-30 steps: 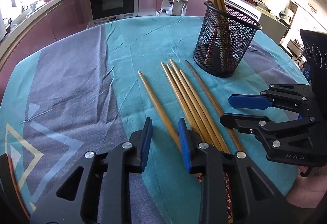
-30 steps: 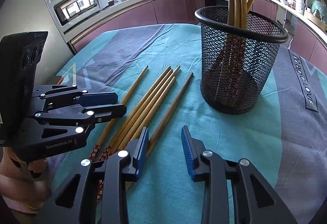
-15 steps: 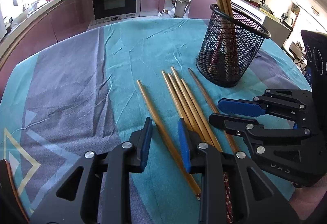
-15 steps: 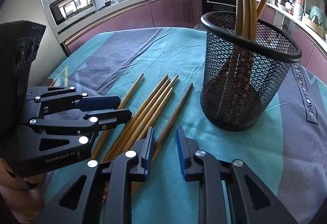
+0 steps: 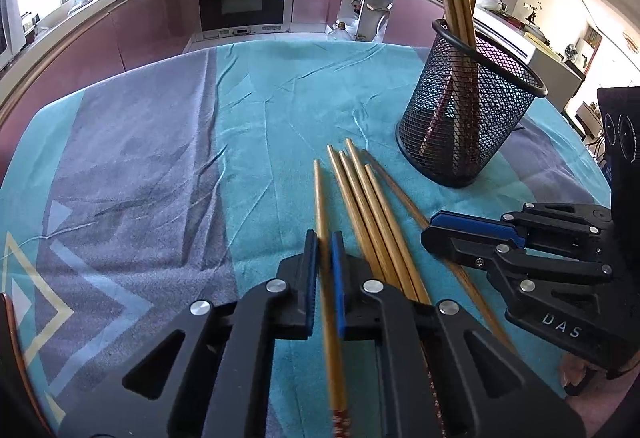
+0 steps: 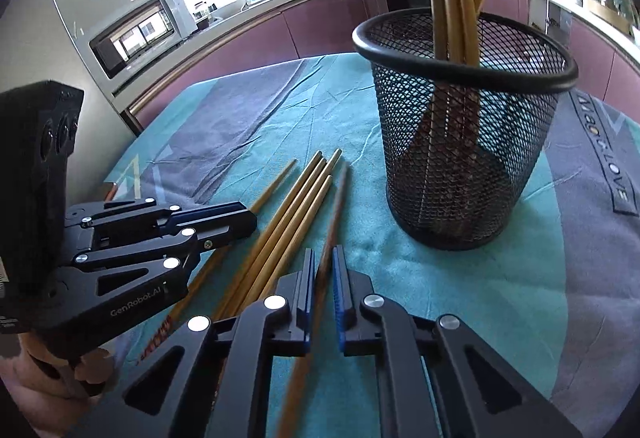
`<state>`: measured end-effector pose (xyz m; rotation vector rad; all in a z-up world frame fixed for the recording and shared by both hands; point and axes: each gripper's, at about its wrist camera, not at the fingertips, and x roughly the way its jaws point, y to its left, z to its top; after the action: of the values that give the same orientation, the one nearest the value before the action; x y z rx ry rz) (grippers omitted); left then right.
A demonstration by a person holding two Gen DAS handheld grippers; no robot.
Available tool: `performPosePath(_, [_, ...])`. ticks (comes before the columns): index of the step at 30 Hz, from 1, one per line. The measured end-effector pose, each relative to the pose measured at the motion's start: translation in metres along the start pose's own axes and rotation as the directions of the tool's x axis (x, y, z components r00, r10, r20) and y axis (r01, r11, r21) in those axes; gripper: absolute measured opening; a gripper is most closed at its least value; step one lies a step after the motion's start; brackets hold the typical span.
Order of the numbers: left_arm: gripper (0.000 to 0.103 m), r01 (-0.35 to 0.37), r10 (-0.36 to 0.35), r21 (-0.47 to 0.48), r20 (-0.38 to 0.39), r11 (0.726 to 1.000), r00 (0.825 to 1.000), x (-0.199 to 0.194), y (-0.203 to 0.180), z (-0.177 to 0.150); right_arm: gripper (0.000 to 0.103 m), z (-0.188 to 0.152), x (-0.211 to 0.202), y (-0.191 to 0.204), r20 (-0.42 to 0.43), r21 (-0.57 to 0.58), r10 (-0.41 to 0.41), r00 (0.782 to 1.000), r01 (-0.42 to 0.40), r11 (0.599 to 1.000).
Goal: Organize utensils
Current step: 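Close the right tool on one chopstick while the left tool grasps another, then lift both held chopsticks upright and carry them over the mesh cup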
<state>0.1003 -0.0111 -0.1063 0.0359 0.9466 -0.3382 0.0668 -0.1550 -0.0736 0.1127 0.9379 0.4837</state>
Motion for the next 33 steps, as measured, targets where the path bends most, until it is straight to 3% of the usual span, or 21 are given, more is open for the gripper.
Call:
performPosePath(13, [0.011, -0.021, 0.021, 0.024, -0.006, 1.000, 1.000, -0.002, -0.003, -0.004, 0.007, -0.003, 0.000, 0.014, -0.007, -0.115, -0.088, 0.996, 0.086, 0.990])
performPosePath(16, [0.007, -0.028, 0.028, 0.011, -0.004, 1.000, 1.000, -0.002, -0.004, -0.004, 0.006, -0.003, -0.001, 0.010, -0.007, -0.094, -0.072, 0.997, 0.071, 0.993])
performPosePath(33, [0.007, 0.020, -0.019, -0.020, 0.053, 1.000, 0.998, -0.033, 0.000, -0.006, 0.005, -0.004, -0.042, 0.006, 0.077, -0.064, 0.076, 0.994, -0.071, 0.995])
